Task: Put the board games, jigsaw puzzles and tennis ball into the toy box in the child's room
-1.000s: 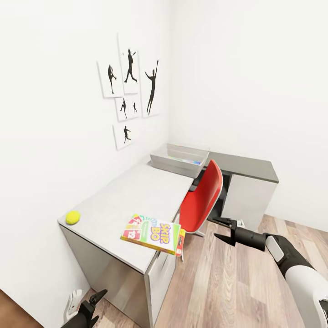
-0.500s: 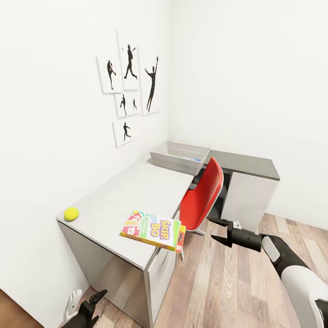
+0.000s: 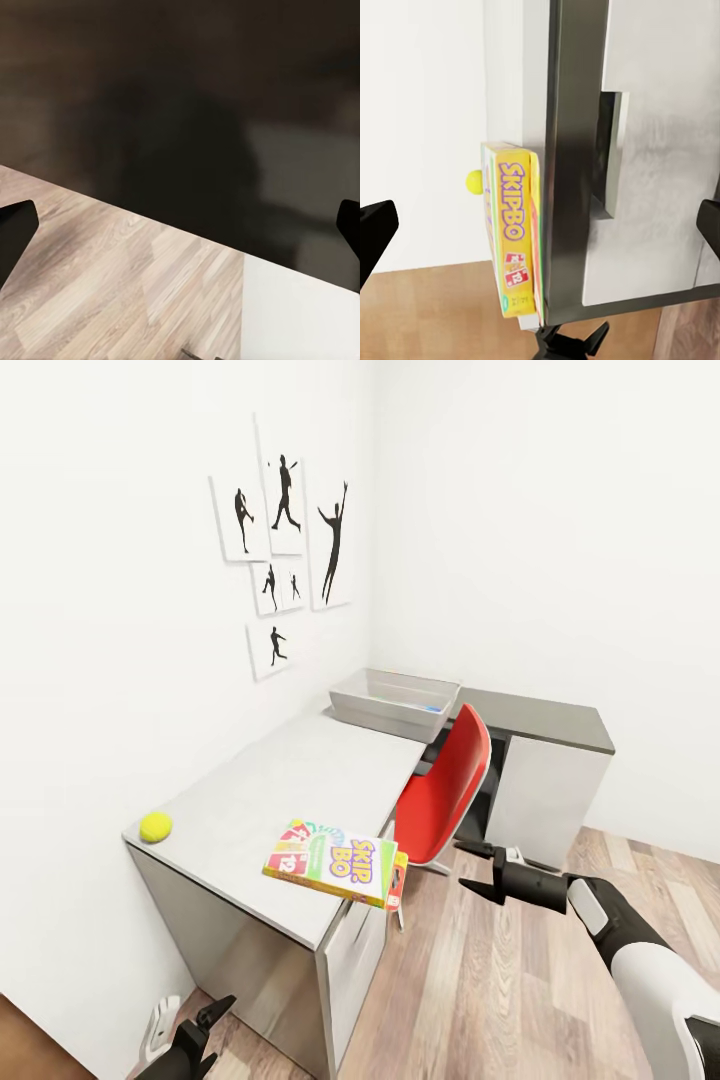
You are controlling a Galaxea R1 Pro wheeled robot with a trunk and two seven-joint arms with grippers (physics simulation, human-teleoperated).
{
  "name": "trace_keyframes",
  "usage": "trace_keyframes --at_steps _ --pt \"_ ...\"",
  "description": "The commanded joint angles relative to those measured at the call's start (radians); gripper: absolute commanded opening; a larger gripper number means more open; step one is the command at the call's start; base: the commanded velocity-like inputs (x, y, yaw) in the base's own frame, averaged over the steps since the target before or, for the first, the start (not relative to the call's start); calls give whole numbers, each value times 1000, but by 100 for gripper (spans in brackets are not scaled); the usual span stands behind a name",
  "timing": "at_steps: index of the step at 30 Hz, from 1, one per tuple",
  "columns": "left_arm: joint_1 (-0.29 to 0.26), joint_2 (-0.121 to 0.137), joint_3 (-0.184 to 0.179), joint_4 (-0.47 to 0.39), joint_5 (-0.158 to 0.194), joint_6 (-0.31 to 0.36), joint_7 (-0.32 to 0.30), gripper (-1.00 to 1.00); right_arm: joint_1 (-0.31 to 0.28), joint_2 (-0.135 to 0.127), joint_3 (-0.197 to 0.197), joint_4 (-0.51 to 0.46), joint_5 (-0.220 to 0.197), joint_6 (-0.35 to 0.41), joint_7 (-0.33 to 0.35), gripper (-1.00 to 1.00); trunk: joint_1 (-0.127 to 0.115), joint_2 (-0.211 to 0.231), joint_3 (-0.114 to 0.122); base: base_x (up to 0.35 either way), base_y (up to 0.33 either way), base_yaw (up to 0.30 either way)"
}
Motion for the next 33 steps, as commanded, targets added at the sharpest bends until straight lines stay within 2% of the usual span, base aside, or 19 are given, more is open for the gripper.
trace_keyframes --at_steps 1,16,33 --pt "0 0 2 -1 4 6 -1 100 -1 3 -4 0 7 3 3 100 0 0 -1 0 0 0" --pt "0 0 2 -1 4 6 -1 100 -1 28 -4 0 6 3 -39 100 0 0 -1 0 0 0" --pt "0 0 2 0 4 6 -1 100 -1 35 -4 0 6 3 -50 100 0 0 -1 0 0 18"
